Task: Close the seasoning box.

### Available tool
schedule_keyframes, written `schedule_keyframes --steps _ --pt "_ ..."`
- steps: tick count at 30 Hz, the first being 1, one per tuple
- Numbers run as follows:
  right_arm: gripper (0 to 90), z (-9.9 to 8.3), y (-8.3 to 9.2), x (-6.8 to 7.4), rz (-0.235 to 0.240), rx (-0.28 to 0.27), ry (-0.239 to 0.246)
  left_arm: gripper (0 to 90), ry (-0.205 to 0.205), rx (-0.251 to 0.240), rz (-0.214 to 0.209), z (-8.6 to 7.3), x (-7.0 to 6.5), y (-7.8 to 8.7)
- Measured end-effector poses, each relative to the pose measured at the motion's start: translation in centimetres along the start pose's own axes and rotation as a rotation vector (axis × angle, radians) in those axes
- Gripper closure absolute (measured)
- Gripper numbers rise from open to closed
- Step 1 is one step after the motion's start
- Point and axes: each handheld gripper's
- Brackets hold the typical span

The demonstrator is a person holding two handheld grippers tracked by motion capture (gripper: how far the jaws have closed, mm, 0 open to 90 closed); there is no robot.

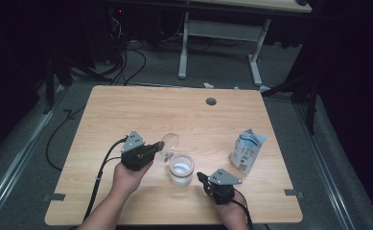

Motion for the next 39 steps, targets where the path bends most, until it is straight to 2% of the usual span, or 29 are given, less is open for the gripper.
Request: schedule_keyframes --steps 6,13,19,24,31,35,38,39 --pt "90.0 0.0 -0.3 0.1 0.000 0.007 -0.002 89.7 -0.018 -0.001 -0.033 -0.2 -1.0 0.0" --pt "90.0 -0.3 -0.3 -0.3 -0.015 0.019 -0.017 89.6 -0.016 -0.001 -0.025 -0.9 -0.5 0.8" --pt "87.4 -0.4 -0.2 -0.8 -0.036 0.027 -0.044 88.5 -0.006 0.019 0.017 -3.2 0.2 2.0" --pt "86.6 -0.4 -0.2 -1.0 -0.042 0.033 -0.057 89.8 0.014 0.056 0.032 -5.1 0.4 1.9" --pt "85.3 -0.5 -0.5 -1.1 -0.040 0.040 -0.060 89.8 0.026 0.086 0.017 -6.2 -0.4 0.3" --pt "84.0 -0.5 -0.4 -1.1 -0.040 0.033 -0.063 89.8 0.024 0.094 -0.004 -6.4 -1.1 0.2" --pt "83.9 -0.5 -0.4 -1.2 -0.038 0.037 -0.062 89.8 0.012 0.086 -0.036 -6.7 -2.6 0.7" --pt "83.9 -0.5 -0.4 -1.2 -0.038 0.037 -0.062 89.8 0.012 0.086 -0.036 -6.7 -2.6 0.7"
Point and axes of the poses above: each handheld gripper's, and its own axes: y roughly backward along the jaws, z roughly out of its top, x roughly to its left, and after that the axes turned 6 degrees about y, right-handed
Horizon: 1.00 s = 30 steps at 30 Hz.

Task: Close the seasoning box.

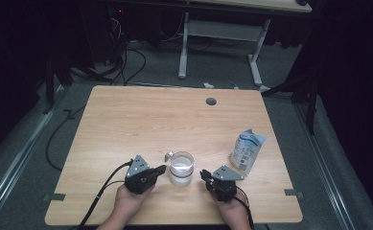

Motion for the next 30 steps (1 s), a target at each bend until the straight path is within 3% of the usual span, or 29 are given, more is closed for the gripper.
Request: schedule_keyframes --steps 2,8,11,19,24,25,27,28,30 --pt "84.0 0.0 0.1 0.1 0.005 -0.003 0.002 89.8 -0.023 0.001 -0.008 -0.3 -0.8 0.3" --pt "84.0 0.1 0.1 0.3 0.012 -0.004 0.011 89.8 -0.015 -0.006 -0.059 -0.5 -2.3 0.9" --pt "84.0 0.1 0.1 0.3 0.012 -0.003 0.009 89.8 -0.043 -0.003 -0.075 -0.3 -3.0 0.6" --pt "84.0 0.1 0.1 0.2 0.008 -0.006 0.003 89.9 -0.047 -0.001 -0.041 0.4 -3.2 -0.4" --pt "84.0 0.1 0.2 0.2 0.008 -0.007 0.005 89.9 -0.022 -0.015 0.000 0.9 -2.5 -0.8" --pt "84.0 0.1 0.1 0.2 0.009 -0.007 0.007 89.8 0.015 -0.039 0.002 1.0 -2.6 -1.1" --pt "84.0 0.1 0.1 0.3 0.009 -0.006 0.007 89.8 0.035 -0.047 0.014 1.2 -2.4 -1.4" --pt "84.0 0.1 0.1 0.3 0.009 -0.009 0.007 89.9 -0.004 -0.021 0.031 1.4 -1.9 -1.4" --pt "84.0 0.1 0.1 0.3 0.009 -0.007 0.007 89.9 0.004 -0.024 0.043 1.7 -1.5 -1.7"
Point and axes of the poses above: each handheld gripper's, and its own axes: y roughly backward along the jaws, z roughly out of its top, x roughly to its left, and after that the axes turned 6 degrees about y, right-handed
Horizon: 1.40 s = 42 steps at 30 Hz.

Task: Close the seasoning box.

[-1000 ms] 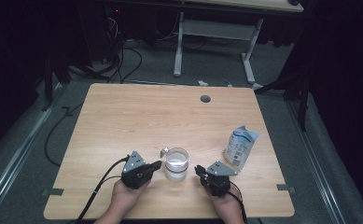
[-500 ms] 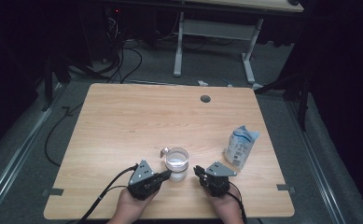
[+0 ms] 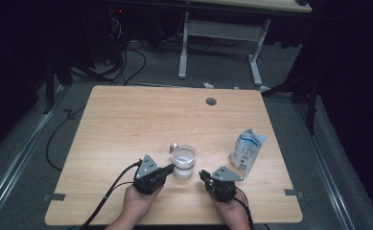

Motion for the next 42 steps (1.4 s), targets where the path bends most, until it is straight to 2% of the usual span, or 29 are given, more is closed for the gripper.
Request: schedule_keyframes --steps 5,8,10,13,16,18,21,24,28,30,32,35,42 --pt "84.5 0.0 0.0 0.0 -0.003 -0.002 0.000 89.8 0.012 0.003 0.015 0.3 0.7 -0.7" --pt "85.5 0.1 0.1 0.0 -0.006 -0.009 -0.006 89.8 -0.020 0.012 0.034 -0.1 1.0 -0.2" --pt "86.1 0.1 0.1 -0.2 -0.009 -0.020 -0.006 89.3 -0.024 0.013 0.048 -0.5 1.7 0.6" --pt "87.1 0.4 0.2 -0.3 -0.009 -0.042 -0.016 88.1 -0.021 0.017 0.084 -1.2 3.5 2.3" --pt "88.3 1.1 0.0 -0.5 -0.016 -0.046 -0.006 85.4 0.000 0.015 0.127 -1.8 5.8 4.6" --pt "88.7 1.5 -0.2 -0.6 -0.029 -0.040 0.001 82.0 0.001 0.018 0.170 -2.1 7.3 6.3" --pt "89.0 2.3 -0.5 -1.0 -0.057 -0.044 0.007 73.5 0.016 0.023 0.213 -2.6 9.3 8.4" --pt "89.0 3.0 -1.0 -1.5 -0.070 -0.045 -0.002 62.8 0.045 -0.013 0.252 -3.3 10.7 10.4" --pt "90.0 3.7 -1.3 -1.3 -0.075 -0.048 0.014 58.0 0.069 -0.018 0.293 -4.1 12.2 11.8" --pt "90.0 3.8 -1.2 -0.9 -0.085 -0.048 0.023 57.8 0.089 -0.019 0.301 -4.4 12.7 12.0" --pt "90.0 3.8 -1.1 -0.7 -0.075 -0.050 0.022 57.7 0.099 -0.022 0.297 -4.4 12.9 11.9" --pt "90.0 3.8 -1.0 -0.1 -0.069 -0.055 0.033 57.2 0.081 -0.017 0.291 -4.4 12.7 11.7" --pt "90.0 3.9 -0.7 1.1 -0.039 -0.068 0.057 57.0 0.077 -0.020 0.277 -4.4 12.4 11.6"
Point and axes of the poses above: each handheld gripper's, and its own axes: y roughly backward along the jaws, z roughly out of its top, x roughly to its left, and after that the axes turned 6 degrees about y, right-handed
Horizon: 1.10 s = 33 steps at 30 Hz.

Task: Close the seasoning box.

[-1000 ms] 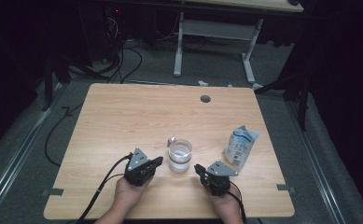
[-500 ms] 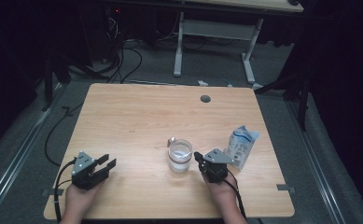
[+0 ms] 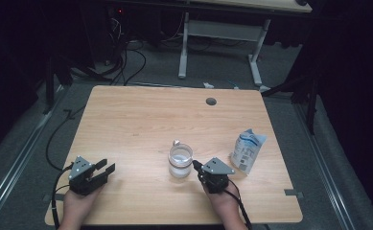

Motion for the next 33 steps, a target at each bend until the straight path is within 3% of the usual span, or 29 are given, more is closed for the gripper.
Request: schedule_keyframes --steps 10,26,30,33 --pt "89.6 0.5 0.4 1.5 0.035 -0.028 0.029 57.1 -0.003 -0.006 -0.003 -0.2 -0.1 -0.1" --pt "89.1 0.7 0.2 2.4 0.062 -0.040 0.048 57.2 -0.007 0.002 -0.015 -0.3 -0.3 -0.3" --pt "85.5 0.8 0.3 2.6 0.064 -0.045 0.054 57.0 -0.009 0.004 -0.020 -0.3 -0.4 -0.3" --pt "79.3 0.6 0.9 1.3 0.051 -0.074 -0.006 56.6 -0.010 0.006 -0.029 -0.3 -0.4 -0.4"
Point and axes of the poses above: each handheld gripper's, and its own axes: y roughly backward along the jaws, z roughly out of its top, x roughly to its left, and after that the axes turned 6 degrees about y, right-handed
